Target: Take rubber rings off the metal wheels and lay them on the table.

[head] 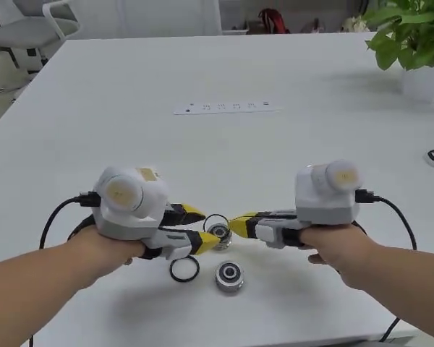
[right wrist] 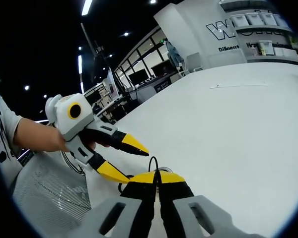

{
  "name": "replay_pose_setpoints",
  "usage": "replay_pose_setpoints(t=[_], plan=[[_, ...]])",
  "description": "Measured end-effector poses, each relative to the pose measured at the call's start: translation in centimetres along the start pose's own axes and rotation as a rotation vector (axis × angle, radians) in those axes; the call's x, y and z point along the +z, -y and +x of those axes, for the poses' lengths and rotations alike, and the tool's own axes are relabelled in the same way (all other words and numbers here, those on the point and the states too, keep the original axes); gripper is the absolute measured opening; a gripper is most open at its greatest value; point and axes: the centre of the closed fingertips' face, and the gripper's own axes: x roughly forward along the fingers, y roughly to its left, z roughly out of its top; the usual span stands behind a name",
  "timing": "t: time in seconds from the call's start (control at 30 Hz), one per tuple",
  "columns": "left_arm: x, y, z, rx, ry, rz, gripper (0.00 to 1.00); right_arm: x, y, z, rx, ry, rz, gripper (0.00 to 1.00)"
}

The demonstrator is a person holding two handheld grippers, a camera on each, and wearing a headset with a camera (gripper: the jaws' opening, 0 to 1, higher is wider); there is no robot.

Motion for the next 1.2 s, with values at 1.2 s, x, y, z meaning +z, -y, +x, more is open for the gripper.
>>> replay_pose_setpoints(t=[1.2], plan=[[-0.2,1.7,-8.2,-0.004,0.081,-0.029,0.55,-1.5,-6.3,1.9,0.175,-0.091,0.018,0.0]])
